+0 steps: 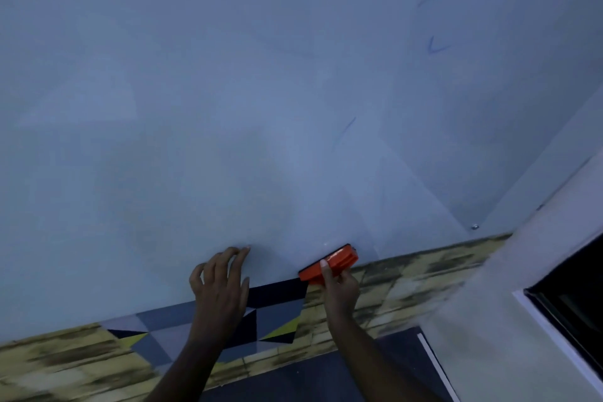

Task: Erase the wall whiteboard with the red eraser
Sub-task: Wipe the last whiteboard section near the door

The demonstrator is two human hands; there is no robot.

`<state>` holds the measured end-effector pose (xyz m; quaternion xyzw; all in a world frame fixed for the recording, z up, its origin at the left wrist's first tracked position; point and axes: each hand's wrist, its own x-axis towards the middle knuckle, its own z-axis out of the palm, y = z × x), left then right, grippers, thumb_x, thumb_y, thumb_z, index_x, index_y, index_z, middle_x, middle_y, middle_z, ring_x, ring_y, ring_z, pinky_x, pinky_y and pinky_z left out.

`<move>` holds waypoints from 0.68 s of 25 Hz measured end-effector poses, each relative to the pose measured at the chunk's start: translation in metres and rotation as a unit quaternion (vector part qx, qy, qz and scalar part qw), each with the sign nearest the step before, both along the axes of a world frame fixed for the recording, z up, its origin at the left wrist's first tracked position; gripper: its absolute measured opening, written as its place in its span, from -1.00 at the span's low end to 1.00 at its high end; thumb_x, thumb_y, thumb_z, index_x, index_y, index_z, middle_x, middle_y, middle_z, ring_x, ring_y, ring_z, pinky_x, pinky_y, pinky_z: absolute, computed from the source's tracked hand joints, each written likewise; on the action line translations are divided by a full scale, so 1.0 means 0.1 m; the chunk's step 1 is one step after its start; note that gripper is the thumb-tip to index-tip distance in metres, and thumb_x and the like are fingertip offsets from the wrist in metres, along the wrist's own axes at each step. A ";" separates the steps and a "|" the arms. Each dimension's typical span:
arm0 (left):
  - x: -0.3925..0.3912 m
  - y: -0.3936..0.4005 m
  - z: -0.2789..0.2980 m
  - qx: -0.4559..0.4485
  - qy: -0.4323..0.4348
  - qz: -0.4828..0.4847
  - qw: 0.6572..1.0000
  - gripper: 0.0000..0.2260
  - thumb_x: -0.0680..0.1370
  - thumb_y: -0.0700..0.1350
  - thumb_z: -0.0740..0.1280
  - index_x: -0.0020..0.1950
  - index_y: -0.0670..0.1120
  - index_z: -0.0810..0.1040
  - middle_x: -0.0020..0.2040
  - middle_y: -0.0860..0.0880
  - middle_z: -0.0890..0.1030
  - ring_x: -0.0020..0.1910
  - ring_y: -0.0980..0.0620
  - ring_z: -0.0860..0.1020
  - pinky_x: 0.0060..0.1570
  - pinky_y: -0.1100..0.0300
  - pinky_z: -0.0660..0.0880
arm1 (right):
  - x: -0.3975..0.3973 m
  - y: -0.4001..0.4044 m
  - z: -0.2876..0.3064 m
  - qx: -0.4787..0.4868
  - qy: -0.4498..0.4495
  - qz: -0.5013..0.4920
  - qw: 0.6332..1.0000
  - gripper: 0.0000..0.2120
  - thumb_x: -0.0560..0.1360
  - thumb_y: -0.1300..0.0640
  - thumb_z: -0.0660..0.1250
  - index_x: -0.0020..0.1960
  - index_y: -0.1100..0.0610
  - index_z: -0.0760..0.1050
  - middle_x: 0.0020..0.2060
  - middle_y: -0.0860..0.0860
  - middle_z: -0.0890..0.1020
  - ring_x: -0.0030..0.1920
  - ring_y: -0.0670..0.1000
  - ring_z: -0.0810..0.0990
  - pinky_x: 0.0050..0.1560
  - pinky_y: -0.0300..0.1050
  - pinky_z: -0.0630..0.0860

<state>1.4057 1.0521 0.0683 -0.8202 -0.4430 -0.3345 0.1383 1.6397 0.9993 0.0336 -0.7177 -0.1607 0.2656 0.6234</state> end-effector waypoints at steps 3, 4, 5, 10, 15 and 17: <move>0.12 -0.05 0.02 -0.011 0.010 0.012 1.000 -0.56 0.61 -0.07 0.22 0.48 -0.14 0.50 0.35 -0.17 0.52 0.30 -0.18 0.47 0.23 -0.21 0.37 | 0.30 -0.06 -0.16 -0.027 0.007 0.003 1.000 -0.71 0.50 -0.10 0.52 0.00 0.13 0.69 -0.19 0.00 0.74 -0.14 0.03 0.72 -0.07 0.12 0.68; 0.15 -0.07 0.05 -0.014 0.007 0.019 1.000 -0.56 0.61 -0.07 0.23 0.48 -0.13 0.50 0.35 -0.17 0.52 0.29 -0.18 0.47 0.23 -0.20 0.38 | 0.38 -0.07 -0.19 -0.030 0.006 0.005 1.000 -0.63 0.47 -0.15 0.51 0.03 0.16 0.69 -0.17 0.01 0.74 -0.12 0.06 0.72 -0.07 0.08 0.67; 0.16 -0.08 0.08 -0.018 0.004 0.024 1.000 -0.56 0.61 -0.06 0.23 0.48 -0.13 0.49 0.35 -0.17 0.52 0.29 -0.18 0.47 0.22 -0.20 0.39 | 0.42 -0.09 -0.17 -0.033 -0.003 0.002 0.999 -0.56 0.45 -0.20 0.48 0.02 0.18 0.69 -0.18 0.02 0.73 -0.11 0.09 0.72 -0.10 0.01 0.63; 0.15 -0.09 0.27 -0.022 -0.019 0.029 0.999 -0.58 0.62 -0.06 0.26 0.46 -0.15 0.52 0.34 -0.19 0.52 0.26 -0.22 0.53 0.16 -0.16 0.45 | 0.36 -0.06 0.26 0.021 -0.046 -0.058 0.997 -0.62 0.54 -0.11 0.47 0.19 0.14 0.65 -0.12 0.00 0.70 -0.13 -0.06 0.65 -0.12 -0.12 0.49; 0.09 -0.06 0.47 -0.017 -0.026 0.025 0.999 -0.59 0.63 -0.07 0.29 0.46 -0.15 0.53 0.34 -0.19 0.52 0.27 -0.26 0.56 0.18 -0.17 0.45 | 0.39 0.09 0.94 0.164 -0.011 -0.132 0.978 -0.44 0.54 -0.17 0.39 0.46 0.06 0.49 0.09 0.11 0.58 -0.03 -0.27 0.59 -0.06 -0.30 0.55; 0.07 -0.02 0.59 -0.005 -0.043 0.031 0.999 -0.60 0.61 -0.10 0.33 0.45 -0.16 0.54 0.35 -0.20 0.52 0.29 -0.25 0.54 0.20 -0.16 0.42 | 0.29 0.13 1.17 0.201 -0.061 -0.133 0.969 -0.46 0.54 -0.10 0.44 0.47 -0.01 0.45 0.04 0.04 0.51 -0.06 -0.28 0.57 -0.07 -0.21 0.57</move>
